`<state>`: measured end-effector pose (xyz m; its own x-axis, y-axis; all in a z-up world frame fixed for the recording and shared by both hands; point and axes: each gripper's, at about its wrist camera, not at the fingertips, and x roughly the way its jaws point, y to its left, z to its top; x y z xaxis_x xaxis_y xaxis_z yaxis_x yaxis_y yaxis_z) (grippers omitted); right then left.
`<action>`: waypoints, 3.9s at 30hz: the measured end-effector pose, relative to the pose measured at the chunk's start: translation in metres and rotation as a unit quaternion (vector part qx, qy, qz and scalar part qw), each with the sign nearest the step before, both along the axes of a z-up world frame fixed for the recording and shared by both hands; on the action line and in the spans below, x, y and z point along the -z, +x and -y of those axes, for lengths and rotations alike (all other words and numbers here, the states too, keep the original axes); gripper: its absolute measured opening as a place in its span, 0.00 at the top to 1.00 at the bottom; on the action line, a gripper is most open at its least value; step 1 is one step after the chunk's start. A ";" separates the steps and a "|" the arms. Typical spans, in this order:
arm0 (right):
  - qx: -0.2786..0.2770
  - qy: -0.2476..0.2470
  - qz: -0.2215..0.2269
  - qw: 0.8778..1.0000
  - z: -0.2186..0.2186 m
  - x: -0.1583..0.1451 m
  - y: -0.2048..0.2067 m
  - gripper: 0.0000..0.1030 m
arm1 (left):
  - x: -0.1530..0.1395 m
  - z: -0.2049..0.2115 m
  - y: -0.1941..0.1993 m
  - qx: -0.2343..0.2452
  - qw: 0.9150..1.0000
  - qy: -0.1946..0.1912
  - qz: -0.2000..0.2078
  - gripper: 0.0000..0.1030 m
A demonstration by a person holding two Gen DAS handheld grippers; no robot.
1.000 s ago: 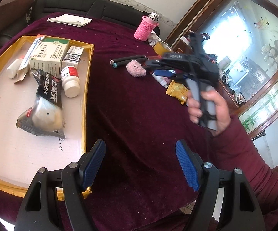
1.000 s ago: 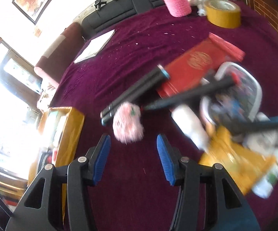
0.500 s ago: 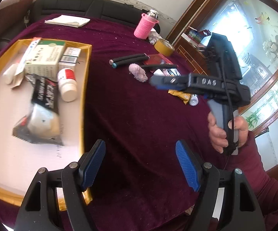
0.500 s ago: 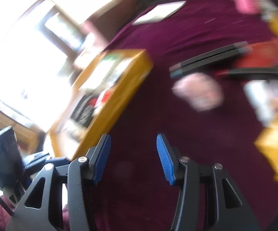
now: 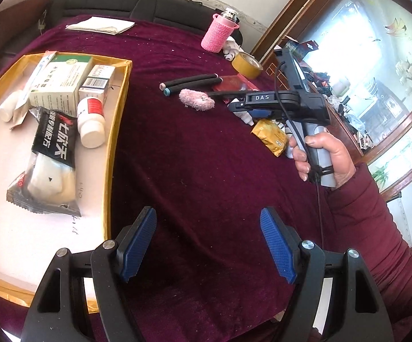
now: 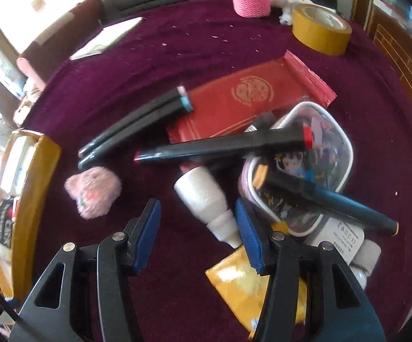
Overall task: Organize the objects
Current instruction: 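Grasp the white dropper bottle with the right tool while the left grasps the pink plush toy, then carry the plush toy and dropper bottle over the tray and open both tools, then grasp the black marker with the left tool while the right grasps the white pesticide bottle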
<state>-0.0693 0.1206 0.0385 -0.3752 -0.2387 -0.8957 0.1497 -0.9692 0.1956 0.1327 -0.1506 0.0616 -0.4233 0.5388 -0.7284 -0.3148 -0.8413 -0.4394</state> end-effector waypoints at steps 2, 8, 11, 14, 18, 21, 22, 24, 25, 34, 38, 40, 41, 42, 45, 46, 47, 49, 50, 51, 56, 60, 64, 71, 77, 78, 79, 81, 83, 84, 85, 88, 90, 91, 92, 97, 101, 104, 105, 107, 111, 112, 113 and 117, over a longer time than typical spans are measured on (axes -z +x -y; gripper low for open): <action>0.013 -0.021 0.006 1.000 -0.007 0.004 0.004 0.51 | -0.002 0.002 0.001 -0.002 1.000 -0.005 -0.005 0.32; 0.049 -0.089 0.006 0.995 -0.022 0.006 0.033 0.78 | -0.017 -0.004 -0.021 -0.010 1.000 -0.023 -0.014 0.32; 0.070 -0.102 -0.032 0.992 -0.027 0.008 0.059 0.78 | -0.025 -0.022 -0.044 -0.032 0.998 -0.049 -0.024 0.32; 0.063 -0.128 -0.064 0.988 -0.025 0.013 0.074 0.78 | -0.023 -0.041 -0.077 -0.052 0.998 -0.045 -0.016 0.32; 0.052 -0.136 -0.078 0.986 -0.026 0.016 0.081 0.78 | -0.002 -0.060 -0.127 -0.090 0.995 -0.040 0.025 0.32; 0.054 -0.154 -0.071 0.984 -0.030 0.017 0.083 0.78 | 0.015 -0.072 -0.156 -0.110 0.992 -0.051 0.040 0.33; 0.055 -0.161 -0.069 0.983 -0.034 0.016 0.084 0.78 | 0.021 -0.075 -0.164 -0.117 0.991 -0.057 0.042 0.33; 0.057 -0.173 -0.063 0.981 -0.035 0.019 0.082 0.78 | 0.032 -0.079 -0.177 -0.129 0.988 -0.064 0.051 0.33; 0.057 -0.177 -0.060 0.981 -0.032 0.021 0.078 0.78 | 0.037 -0.081 -0.182 -0.134 0.987 -0.067 0.055 0.33; 0.055 -0.194 -0.053 0.978 -0.031 0.025 0.067 0.78 | 0.052 -0.103 -0.203 -0.122 0.988 -0.093 0.019 0.50; 0.054 -0.193 -0.058 0.978 -0.029 0.025 0.064 0.78 | 0.049 -0.105 -0.197 -0.099 0.991 -0.084 0.018 0.65; 0.054 -0.193 -0.060 0.978 -0.029 0.026 0.064 0.78 | 0.041 -0.101 -0.186 -0.093 0.993 -0.071 0.010 0.65; 0.053 -0.193 -0.061 0.978 -0.028 0.025 0.065 0.78 | 0.036 -0.097 -0.179 -0.092 0.994 -0.059 0.009 0.65; 0.053 -0.192 -0.062 0.978 -0.028 0.025 0.065 0.78 | 0.029 -0.093 -0.172 -0.091 0.995 -0.046 0.007 0.65; 0.050 -0.191 -0.066 0.978 -0.027 0.025 0.065 0.78 | 0.006 -0.071 -0.144 -0.091 0.996 -0.007 -0.004 0.64; 0.048 -0.193 -0.068 0.978 -0.026 0.025 0.065 0.78 | -0.003 -0.060 -0.134 -0.094 0.996 0.005 -0.009 0.64; 0.046 -0.195 -0.070 0.977 -0.025 0.024 0.065 0.78 | -0.011 -0.048 -0.125 -0.096 0.995 0.016 -0.015 0.64; 0.041 -0.191 -0.078 0.978 -0.023 0.023 0.066 0.78 | -0.027 -0.018 -0.106 -0.113 0.993 0.023 -0.034 0.64; 0.038 -0.187 -0.083 0.978 -0.020 0.021 0.068 0.78 | -0.035 -0.002 -0.096 -0.124 0.991 0.019 -0.044 0.64; 0.033 -0.181 -0.088 0.979 -0.017 0.020 0.068 0.78 | -0.042 0.017 -0.088 -0.139 0.989 0.007 -0.055 0.64; 0.006 -0.173 -0.083 0.981 0.008 0.009 0.078 0.78 | -0.046 0.095 -0.069 -0.200 0.975 -0.075 -0.067 0.64; -0.043 -0.192 -0.072 0.978 0.051 -0.014 0.089 0.78 | -0.020 0.140 -0.071 -0.224 0.968 -0.113 -0.028 0.64; -0.087 -0.220 -0.048 0.971 0.102 -0.034 0.083 0.77 | 0.011 0.156 -0.087 -0.226 0.966 -0.129 0.011 0.64; -0.134 -0.223 -0.006 0.965 0.199 -0.045 0.068 0.77 | 0.041 0.169 -0.107 -0.215 0.965 -0.139 0.049 0.60; -0.142 -0.227 0.048 0.962 0.276 -0.037 0.032 0.77 | 0.038 0.180 -0.095 -0.207 0.975 -0.064 0.051 0.48; -0.139 -0.223 0.057 0.963 0.290 -0.033 0.023 0.77 | 0.037 0.181 -0.091 -0.205 0.976 -0.051 0.050 0.48; -0.137 -0.219 0.062 0.964 0.301 -0.028 0.018 0.77 | 0.035 0.183 -0.086 -0.204 0.977 -0.043 0.046 0.48; -0.136 -0.206 0.070 0.967 0.325 -0.022 0.002 0.77 | 0.030 0.185 -0.075 -0.198 0.979 -0.029 0.038 0.47; -0.133 -0.185 0.072 0.971 0.343 -0.016 -0.011 0.77 | 0.024 0.190 -0.062 -0.192 0.981 -0.013 0.029 0.44; -0.133 -0.176 0.073 0.973 0.353 -0.012 -0.017 0.77 | 0.021 0.194 -0.056 -0.192 0.981 -0.005 0.024 0.43; -0.132 -0.168 0.075 0.974 0.362 -0.009 -0.022 0.77 | 0.018 0.198 -0.049 -0.189 0.982 0.008 0.019 0.43; -0.129 -0.147 0.079 0.977 0.382 0.000 -0.033 0.77 | 0.011 0.210 -0.032 -0.199 0.980 0.023 0.006 0.39; -0.128 -0.131 0.082 0.980 0.392 0.005 -0.036 0.77 | 0.010 0.220 -0.025 -0.205 0.978 0.041 0.007 0.38; -0.126 -0.127 0.085 0.980 0.395 0.008 -0.037 0.76 | 0.011 0.225 -0.024 -0.208 0.977 0.052 0.010 0.38; -0.123 -0.126 0.088 0.980 0.396 0.009 -0.038 0.76 | 0.011 0.229 -0.023 -0.211 0.976 0.059 0.013 0.38; -0.114 -0.115 0.067 0.985 0.384 -0.005 -0.030 0.76 | 0.008 0.238 -0.015 -0.216 0.973 0.088 0.004 0.38; -0.124 -0.102 0.011 0.987 0.351 -0.042 -0.009 0.76 | 0.002 0.236 -0.010 -0.211 0.972 0.100 -0.015 0.38; -0.129 -0.053 -0.088 0.986 0.306 -0.085 0.022 0.76 | -0.016 0.223 0.002 -0.196 0.974 0.102 -0.054 0.38; -0.125 -0.034 -0.120 0.984 0.290 -0.097 0.032 0.76 | -0.023 0.219 0.005 -0.191 0.974 0.102 -0.067 0.36; -0.104 0.007 -0.197 0.975 0.250 -0.124 0.054 0.68 | -0.036 0.203 0.011 -0.174 0.975 0.103 -0.096 0.29; -0.027 0.047 -0.311 0.949 0.158 -0.148 0.084 0.08 | -0.052 0.157 0.002 -0.125 0.981 0.088 -0.116 0.28; -0.007 0.051 -0.302 0.952 0.140 -0.144 0.082 0.08 | -0.054 0.145 -0.002 -0.115 0.984 0.084 -0.112 0.28; 0.023 0.059 -0.278 0.958 0.113 -0.140 0.078 0.08 | -0.054 0.131 -0.006 -0.102 0.986 0.080 -0.106 0.28; 0.143 -0.054 -0.166 0.974 -0.001 -0.100 0.061 0.09 | -0.054 0.078 -0.017 -0.060 0.993 0.051 -0.089 0.28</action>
<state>-0.0085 0.1219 0.1382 -0.7056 -0.1680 -0.6884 -0.0506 -0.9570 0.2855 0.1161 -0.2283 0.1160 -0.6056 0.5436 -0.5812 -0.2952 -0.8316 -0.4704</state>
